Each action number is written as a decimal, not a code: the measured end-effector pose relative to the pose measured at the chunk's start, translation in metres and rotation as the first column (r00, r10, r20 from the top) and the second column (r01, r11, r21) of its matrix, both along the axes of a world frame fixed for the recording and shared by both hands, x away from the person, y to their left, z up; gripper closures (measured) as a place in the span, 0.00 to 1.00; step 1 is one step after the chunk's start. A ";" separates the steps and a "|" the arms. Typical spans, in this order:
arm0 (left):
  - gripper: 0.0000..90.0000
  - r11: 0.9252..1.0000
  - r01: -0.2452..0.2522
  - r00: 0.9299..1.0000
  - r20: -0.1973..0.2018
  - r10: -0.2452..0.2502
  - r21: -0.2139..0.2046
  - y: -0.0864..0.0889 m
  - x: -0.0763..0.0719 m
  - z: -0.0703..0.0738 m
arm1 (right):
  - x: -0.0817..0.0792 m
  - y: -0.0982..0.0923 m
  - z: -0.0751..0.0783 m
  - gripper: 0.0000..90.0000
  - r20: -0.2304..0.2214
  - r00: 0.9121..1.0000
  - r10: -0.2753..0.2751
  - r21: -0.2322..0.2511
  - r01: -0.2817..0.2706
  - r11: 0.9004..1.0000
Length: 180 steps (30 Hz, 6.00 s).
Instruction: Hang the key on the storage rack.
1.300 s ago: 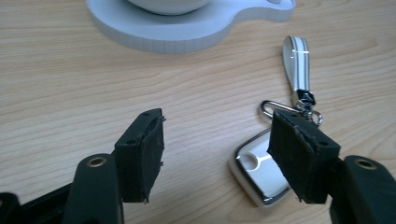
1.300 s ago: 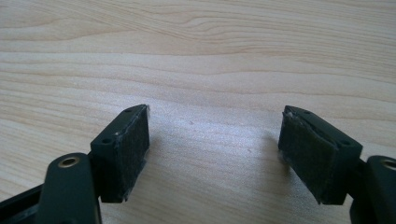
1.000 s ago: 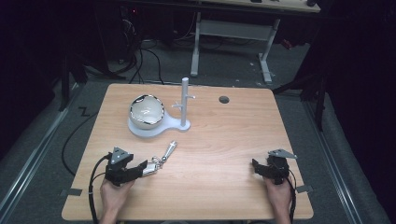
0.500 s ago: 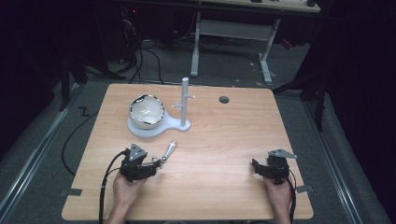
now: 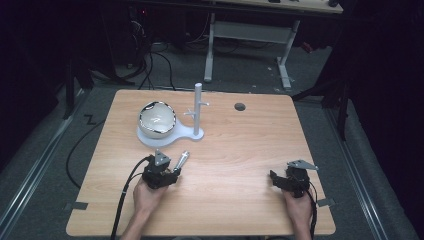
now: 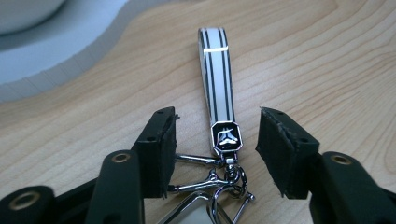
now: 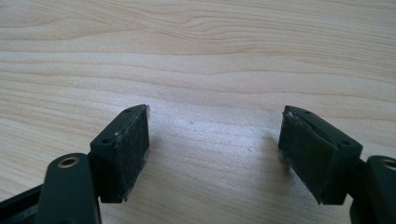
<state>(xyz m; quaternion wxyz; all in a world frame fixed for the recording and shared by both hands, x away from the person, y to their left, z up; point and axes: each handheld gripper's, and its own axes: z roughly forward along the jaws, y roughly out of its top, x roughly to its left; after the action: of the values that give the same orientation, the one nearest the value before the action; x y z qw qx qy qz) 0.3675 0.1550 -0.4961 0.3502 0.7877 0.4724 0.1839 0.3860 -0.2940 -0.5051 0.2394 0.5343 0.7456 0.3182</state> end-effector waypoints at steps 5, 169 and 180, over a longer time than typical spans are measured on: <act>0.59 1.000 -0.003 1.000 0.000 0.003 0.023 -0.002 0.002 -0.003 | 0.000 0.000 0.000 0.27 0.000 1.000 0.000 0.000 0.000 1.000; 0.82 0.959 0.109 0.980 0.190 -0.060 -0.261 -0.027 0.087 0.097 | 0.000 0.000 0.000 0.27 -0.001 1.000 0.002 0.004 -0.002 1.000; 0.81 0.964 0.092 0.980 0.192 -0.044 -0.248 -0.029 0.090 0.095 | 0.000 -0.001 0.000 0.27 0.000 1.000 0.004 0.003 -0.004 1.000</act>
<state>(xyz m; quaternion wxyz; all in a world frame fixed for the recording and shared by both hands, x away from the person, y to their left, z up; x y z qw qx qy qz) 0.4575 0.1255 -0.4011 0.4971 0.7315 0.4301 0.1815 0.3856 -0.2946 -0.5052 0.2382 0.5331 0.7462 0.3198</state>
